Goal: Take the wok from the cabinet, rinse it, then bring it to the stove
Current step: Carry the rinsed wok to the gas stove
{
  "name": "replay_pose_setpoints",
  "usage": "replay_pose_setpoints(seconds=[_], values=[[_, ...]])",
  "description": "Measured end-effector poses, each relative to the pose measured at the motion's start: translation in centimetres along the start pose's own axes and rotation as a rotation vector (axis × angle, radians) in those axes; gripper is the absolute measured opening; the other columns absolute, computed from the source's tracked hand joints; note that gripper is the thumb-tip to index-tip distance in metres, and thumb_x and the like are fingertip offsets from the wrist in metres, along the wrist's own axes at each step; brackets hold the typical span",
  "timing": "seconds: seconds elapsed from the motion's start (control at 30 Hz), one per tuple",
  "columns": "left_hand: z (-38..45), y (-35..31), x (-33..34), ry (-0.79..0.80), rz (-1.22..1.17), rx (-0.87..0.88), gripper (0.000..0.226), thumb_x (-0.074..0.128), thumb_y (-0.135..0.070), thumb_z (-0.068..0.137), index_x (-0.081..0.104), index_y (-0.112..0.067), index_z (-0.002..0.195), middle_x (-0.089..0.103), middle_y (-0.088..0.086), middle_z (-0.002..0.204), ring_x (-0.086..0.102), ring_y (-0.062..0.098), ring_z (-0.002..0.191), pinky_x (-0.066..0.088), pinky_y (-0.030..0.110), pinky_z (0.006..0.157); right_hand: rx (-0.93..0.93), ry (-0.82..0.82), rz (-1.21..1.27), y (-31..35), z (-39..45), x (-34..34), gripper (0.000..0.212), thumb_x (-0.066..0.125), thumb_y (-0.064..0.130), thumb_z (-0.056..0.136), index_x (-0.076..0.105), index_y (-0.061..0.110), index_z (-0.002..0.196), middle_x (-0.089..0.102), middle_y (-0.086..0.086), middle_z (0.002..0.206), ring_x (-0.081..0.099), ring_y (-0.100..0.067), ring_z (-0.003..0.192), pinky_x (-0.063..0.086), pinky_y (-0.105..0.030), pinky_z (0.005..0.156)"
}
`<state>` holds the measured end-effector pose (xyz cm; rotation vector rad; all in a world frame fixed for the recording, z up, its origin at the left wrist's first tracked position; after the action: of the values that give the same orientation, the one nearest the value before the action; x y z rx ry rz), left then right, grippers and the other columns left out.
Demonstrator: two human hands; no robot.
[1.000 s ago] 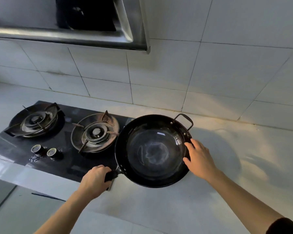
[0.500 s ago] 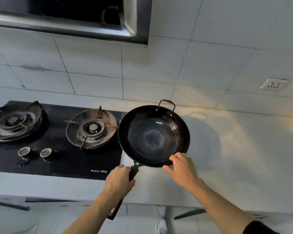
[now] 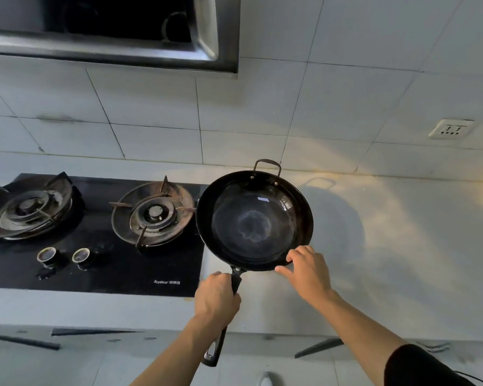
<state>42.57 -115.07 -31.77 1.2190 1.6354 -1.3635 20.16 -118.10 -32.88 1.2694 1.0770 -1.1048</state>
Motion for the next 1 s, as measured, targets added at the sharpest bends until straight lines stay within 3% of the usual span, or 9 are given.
replay_pose_setpoints(seconds=[0.1, 0.47, 0.57, 0.67, 0.8, 0.9, 1.0], values=[[0.5, -1.6, 0.3, 0.010, -0.025, -0.021, 0.018, 0.060, -0.030, 0.079, 0.062, -0.016, 0.091, 0.059, 0.000, 0.089, 0.058, 0.021, 0.078, 0.049, 0.031, 0.066, -0.010, -0.003, 0.001, -1.3, 1.0, -0.4, 0.040, 0.072, 0.055, 0.077, 0.068, 0.016, 0.089, 0.065, 0.001, 0.089, 0.059, -0.021, 0.091, 0.045, -0.034, 0.072], [0.8, -8.3, 2.4, 0.052, -0.039, -0.060, 0.032, 0.061, -0.036, 0.085, 0.057, -0.015, 0.109, 0.060, 0.003, 0.107, 0.060, 0.023, 0.097, 0.048, 0.031, 0.077, -0.024, 0.058, 0.062, -5.8, 4.1, -2.1, 0.039, 0.068, 0.049, 0.084, 0.066, 0.016, 0.103, 0.064, 0.002, 0.105, 0.057, -0.018, 0.103, 0.043, -0.030, 0.080], [0.5, -8.1, 2.0, 0.041, -0.036, -0.055, 0.037, 0.060, -0.046, 0.086, 0.056, -0.016, 0.109, 0.060, 0.000, 0.105, 0.059, 0.020, 0.093, 0.046, 0.028, 0.072, -0.007, 0.079, 0.072, -5.8, 4.1, -2.0, 0.041, 0.066, 0.051, 0.085, 0.065, 0.018, 0.109, 0.062, 0.002, 0.112, 0.057, -0.017, 0.103, 0.046, -0.028, 0.083], [1.1, -6.9, 0.9, -0.069, -0.091, -0.034, 0.037, 0.052, -0.051, 0.090, 0.057, -0.020, 0.108, 0.059, -0.005, 0.102, 0.056, 0.014, 0.088, 0.047, 0.024, 0.073, -0.007, 0.067, 0.102, -5.8, 3.7, -1.8, 0.046, 0.065, 0.052, 0.085, 0.064, 0.018, 0.115, 0.060, 0.002, 0.118, 0.056, -0.015, 0.107, 0.046, -0.025, 0.086], [3.3, -5.5, -1.0, -0.224, 0.067, 0.166, 0.040, 0.054, -0.039, 0.091, 0.051, -0.024, 0.129, 0.052, -0.004, 0.128, 0.044, 0.016, 0.121, 0.042, 0.030, 0.098, -0.005, 0.054, 0.114, -5.8, 3.0, -1.4, 0.054, 0.061, 0.054, 0.087, 0.060, 0.016, 0.126, 0.056, 0.001, 0.135, 0.049, -0.017, 0.128, 0.041, -0.028, 0.101], [4.9, -5.3, -0.9, -0.137, 0.269, 0.298, 0.053, 0.055, -0.035, 0.092, 0.038, -0.024, 0.141, 0.039, -0.002, 0.146, 0.028, 0.022, 0.138, 0.030, 0.037, 0.111, 0.016, 0.039, 0.117, -5.7, 2.6, -1.2, 0.059, 0.060, 0.057, 0.087, 0.057, 0.018, 0.131, 0.051, 0.001, 0.143, 0.040, -0.016, 0.138, 0.036, -0.031, 0.109], [5.7, -4.8, 0.0, -0.040, 0.360, 0.343, 0.050, 0.055, -0.036, 0.093, 0.041, -0.024, 0.139, 0.039, -0.002, 0.147, 0.026, 0.022, 0.140, 0.026, 0.038, 0.113, 0.025, 0.022, 0.104, -5.6, 2.4, -0.9, 0.059, 0.062, 0.056, 0.086, 0.058, 0.018, 0.130, 0.053, 0.001, 0.141, 0.042, -0.017, 0.136, 0.038, -0.031, 0.108]])
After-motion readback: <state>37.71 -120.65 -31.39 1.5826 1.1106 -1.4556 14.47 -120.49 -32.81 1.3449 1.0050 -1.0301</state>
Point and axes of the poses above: each hand's wrist, its own z-axis towards the middle knuckle, its own x-axis out of the palm, y = z × x, the point moved 5 cm from there along z, towards the middle knuckle
